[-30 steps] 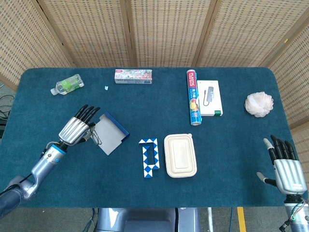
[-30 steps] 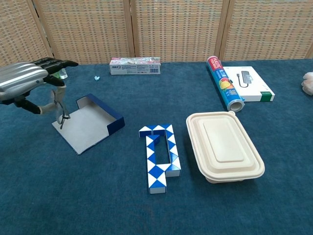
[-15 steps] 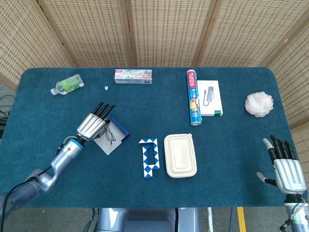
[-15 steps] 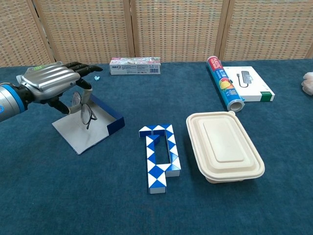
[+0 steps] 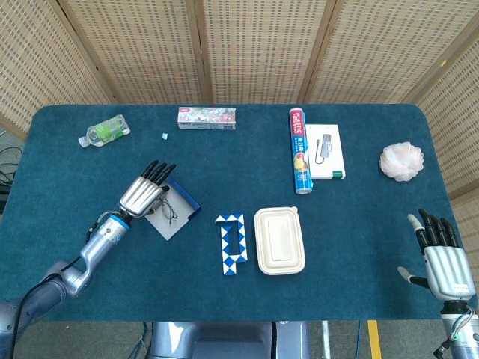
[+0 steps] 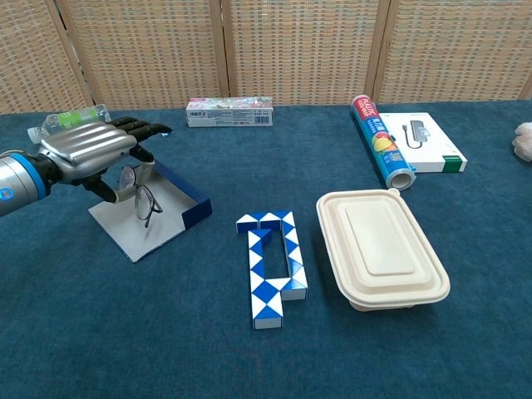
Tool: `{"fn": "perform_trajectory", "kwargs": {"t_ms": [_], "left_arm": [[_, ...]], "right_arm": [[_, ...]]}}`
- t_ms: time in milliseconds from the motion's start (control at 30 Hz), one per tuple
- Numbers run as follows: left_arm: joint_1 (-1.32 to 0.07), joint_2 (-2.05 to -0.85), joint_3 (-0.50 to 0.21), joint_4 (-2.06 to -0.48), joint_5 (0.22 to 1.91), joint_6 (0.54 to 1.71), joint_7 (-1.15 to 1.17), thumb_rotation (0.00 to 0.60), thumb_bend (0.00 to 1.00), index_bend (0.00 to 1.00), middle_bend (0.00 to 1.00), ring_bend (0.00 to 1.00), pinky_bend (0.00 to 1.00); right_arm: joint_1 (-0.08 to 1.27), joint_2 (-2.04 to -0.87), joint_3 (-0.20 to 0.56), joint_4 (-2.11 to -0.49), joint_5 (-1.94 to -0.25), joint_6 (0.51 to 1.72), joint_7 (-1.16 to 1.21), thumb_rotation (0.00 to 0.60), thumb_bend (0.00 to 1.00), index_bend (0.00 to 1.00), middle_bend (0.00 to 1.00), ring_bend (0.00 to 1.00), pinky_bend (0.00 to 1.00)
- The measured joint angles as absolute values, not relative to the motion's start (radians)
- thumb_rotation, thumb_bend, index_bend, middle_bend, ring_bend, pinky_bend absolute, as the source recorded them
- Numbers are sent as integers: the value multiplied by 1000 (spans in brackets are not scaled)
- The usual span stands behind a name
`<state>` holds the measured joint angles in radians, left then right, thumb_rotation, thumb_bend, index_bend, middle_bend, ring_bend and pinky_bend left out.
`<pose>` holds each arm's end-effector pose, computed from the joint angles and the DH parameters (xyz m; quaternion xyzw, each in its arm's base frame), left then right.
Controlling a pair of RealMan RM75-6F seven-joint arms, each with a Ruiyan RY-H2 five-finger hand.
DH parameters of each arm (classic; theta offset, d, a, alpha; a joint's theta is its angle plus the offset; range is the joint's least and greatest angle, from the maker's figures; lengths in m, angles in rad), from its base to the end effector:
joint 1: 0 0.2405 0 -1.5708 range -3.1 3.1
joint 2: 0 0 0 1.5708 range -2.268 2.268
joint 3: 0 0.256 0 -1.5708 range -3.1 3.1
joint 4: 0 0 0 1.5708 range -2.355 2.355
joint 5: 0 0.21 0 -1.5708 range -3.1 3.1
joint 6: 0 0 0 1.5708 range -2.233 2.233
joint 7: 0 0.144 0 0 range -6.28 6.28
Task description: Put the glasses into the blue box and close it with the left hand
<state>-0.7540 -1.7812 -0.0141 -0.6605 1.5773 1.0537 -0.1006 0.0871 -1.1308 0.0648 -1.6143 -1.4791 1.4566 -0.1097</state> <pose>-0.2270 0.3882 -0.0268 -0.8019 -0.2044 -0.3423 0.4449 -0.3121 -0.1847 0.1545 0.6090 -0.3674 0.3549 0.6068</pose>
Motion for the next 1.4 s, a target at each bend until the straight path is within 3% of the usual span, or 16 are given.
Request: {"fn": "perform_trajectory", "kwargs": {"t_ms": [533,867,933,1400], "left_arm": [[-780,-1833,-24,-605,1559,1012,-91,600,549,619,0,0,0],[-775,-1846,-17,-563,1559,1022,-100,600,520,43,0,0,0],[-773,-1843,-16,-562,1558,1022,-110,600,513,2,0,0,0],[-753,-1824,2,-561,1578,1082,-152,600,496,0,0,0,0]], "right_arm": [[88,-1129,64,-1613,-1479,1454,-104,600,29,0,0,0,0],[88,-1130,65,-1614,-1477,1454,-106,600,34,0,0,0,0],[88,-1130,65,-1614,-1477,1454,-106,600,35,0,0,0,0],[88,-1129,64,-1615,-1477,1454,-106,600,33,0,0,0,0]]}}
